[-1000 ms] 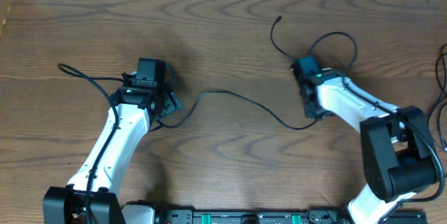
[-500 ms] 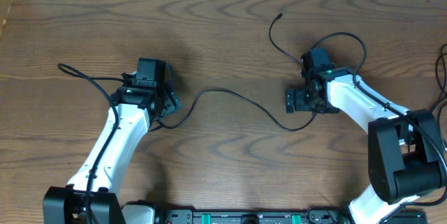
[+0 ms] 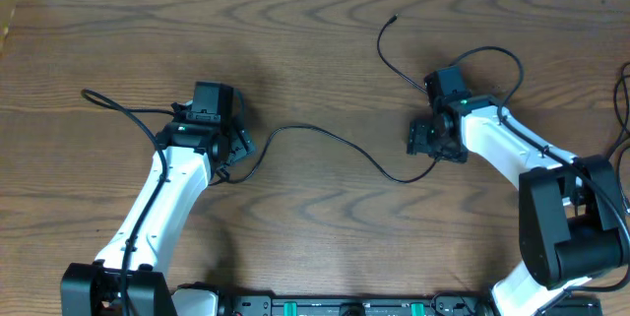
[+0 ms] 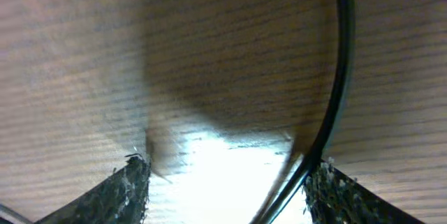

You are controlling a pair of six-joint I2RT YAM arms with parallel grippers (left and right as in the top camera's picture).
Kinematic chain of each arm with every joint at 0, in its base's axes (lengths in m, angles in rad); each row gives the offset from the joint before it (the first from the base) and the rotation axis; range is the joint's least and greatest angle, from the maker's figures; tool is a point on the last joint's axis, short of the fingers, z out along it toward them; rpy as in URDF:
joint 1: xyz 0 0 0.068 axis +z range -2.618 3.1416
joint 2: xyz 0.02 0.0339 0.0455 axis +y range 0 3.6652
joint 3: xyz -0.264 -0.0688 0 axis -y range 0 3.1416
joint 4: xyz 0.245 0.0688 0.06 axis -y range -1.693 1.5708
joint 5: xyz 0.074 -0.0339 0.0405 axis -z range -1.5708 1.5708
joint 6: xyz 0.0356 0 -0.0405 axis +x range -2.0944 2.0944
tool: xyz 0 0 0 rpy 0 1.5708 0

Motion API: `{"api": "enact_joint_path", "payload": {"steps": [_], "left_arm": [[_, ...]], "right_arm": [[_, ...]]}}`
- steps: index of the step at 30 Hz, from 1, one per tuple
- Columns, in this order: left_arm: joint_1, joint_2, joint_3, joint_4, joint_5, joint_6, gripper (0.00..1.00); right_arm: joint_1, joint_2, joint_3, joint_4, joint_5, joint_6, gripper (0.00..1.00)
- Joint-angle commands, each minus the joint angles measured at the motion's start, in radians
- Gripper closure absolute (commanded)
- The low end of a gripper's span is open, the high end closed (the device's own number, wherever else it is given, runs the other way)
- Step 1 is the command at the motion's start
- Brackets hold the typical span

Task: Untangle cables

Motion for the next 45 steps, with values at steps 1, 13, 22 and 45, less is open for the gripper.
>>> {"api": "enact_joint_path", "payload": {"steps": [1, 13, 22, 45], "left_arm": [[0.003, -0.003, -0.002, -0.003, -0.013, 0.010, 0.05], [0.003, -0.003, -0.002, -0.003, -0.013, 0.010, 0.05], [0.003, -0.003, -0.002, -0.003, -0.013, 0.010, 0.05], [0.003, -0.003, -0.002, -0.003, -0.013, 0.010, 0.05]], "right_arm": [[0.031, 0.050, -0.085, 0.034, -0.060, 0.092, 0.31], [0.047, 0.050, -0.188, 0.158, -0.031, 0.166, 0.98], [-0.035, 0.049, -0.068, 0.188, 0.035, 0.092, 0.99], [-0.592, 0.049, 0.964, 0.082, 0.803, -0.602, 0.99]]}}
